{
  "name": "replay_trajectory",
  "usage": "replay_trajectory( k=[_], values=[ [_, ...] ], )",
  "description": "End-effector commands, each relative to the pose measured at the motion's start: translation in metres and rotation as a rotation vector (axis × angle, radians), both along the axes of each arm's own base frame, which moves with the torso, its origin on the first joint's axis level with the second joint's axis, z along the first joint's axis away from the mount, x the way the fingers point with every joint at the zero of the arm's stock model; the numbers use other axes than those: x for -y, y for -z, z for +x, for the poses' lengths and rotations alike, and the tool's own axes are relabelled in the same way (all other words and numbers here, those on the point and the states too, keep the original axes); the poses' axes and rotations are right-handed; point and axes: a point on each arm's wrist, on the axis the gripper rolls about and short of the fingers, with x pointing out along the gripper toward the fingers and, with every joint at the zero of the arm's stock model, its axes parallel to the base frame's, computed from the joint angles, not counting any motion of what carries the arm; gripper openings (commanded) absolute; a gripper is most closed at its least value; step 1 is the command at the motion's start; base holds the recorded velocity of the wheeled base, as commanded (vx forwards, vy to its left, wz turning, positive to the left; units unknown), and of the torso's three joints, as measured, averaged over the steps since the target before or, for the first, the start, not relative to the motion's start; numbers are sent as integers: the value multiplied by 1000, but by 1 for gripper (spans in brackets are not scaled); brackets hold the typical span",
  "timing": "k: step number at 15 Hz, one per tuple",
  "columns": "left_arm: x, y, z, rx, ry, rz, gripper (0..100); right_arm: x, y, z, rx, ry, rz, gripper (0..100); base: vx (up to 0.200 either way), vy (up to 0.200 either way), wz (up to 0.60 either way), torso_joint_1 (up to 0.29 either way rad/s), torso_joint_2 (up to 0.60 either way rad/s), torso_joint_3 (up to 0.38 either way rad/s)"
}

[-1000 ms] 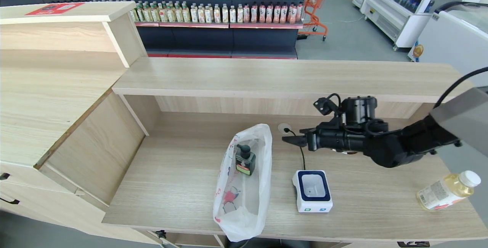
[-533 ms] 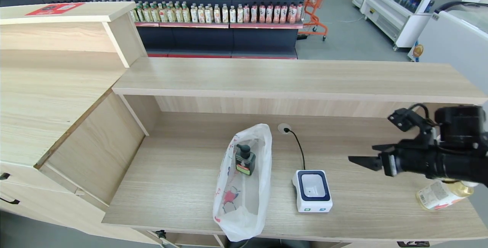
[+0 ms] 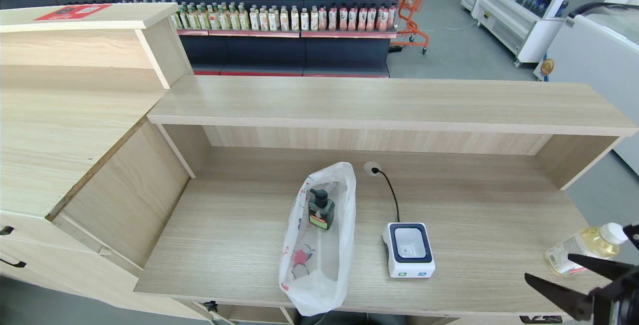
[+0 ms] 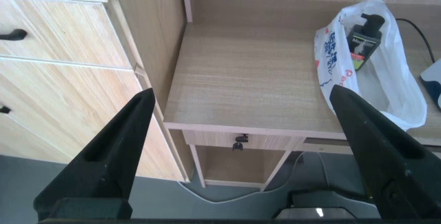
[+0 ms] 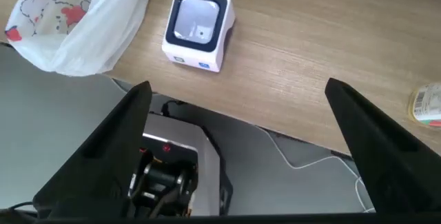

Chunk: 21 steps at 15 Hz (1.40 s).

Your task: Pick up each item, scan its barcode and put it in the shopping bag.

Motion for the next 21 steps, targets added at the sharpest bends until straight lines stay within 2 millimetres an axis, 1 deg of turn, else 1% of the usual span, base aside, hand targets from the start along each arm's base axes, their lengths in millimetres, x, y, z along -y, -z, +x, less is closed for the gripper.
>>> replay_trajectory(
  k=[1, 3, 6, 7, 8, 9, 11, 12, 16, 18, 21],
  values=[
    [0, 0, 0, 0, 0, 0, 100, -5, 10, -46, 108, 42, -22, 100, 0, 0, 0, 0, 0, 0],
    [0, 0, 0, 0, -1, 0, 100, -6, 14, -60, 100, 41, -21, 100, 0, 0, 0, 0, 0, 0],
    [0, 0, 0, 0, 0, 0, 100, -11, 17, -92, 126, 44, -18, 100, 0, 0, 0, 0, 0, 0],
    [0, 0, 0, 0, 0, 0, 100, -11, 19, -98, 130, 44, -17, 100, 0, 0, 0, 0, 0, 0],
    [0, 0, 0, 0, 0, 0, 100, -13, 25, -114, 138, 44, -18, 100, 0, 0, 0, 0, 0, 0],
    [0, 0, 0, 0, 0, 0, 100, -15, 28, -124, 136, 44, -18, 100, 0, 0, 0, 0, 0, 0],
    [0, 0, 0, 0, 0, -2, 100, -17, 29, -141, 122, 44, -16, 100, 0, 0, 0, 0, 0, 0],
    [0, 0, 0, 0, 0, 0, 100, -17, 28, -145, 121, 46, -16, 100, 0, 0, 0, 0, 0, 0],
    [0, 0, 0, 0, 0, -6, 100, -18, 23, -145, 125, 47, -17, 100, 0, 0, 0, 0, 0, 0],
    [0, 0, 0, 0, -1, -8, 100, -17, 13, -145, 135, 47, -18, 100, 0, -200, 0, 2, 2, 0],
    [0, 0, 0, -1, 0, -6, 100, -18, 5, -146, 151, 51, -9, 100, 0, -200, 0, 10, -1, 1]
  ],
)
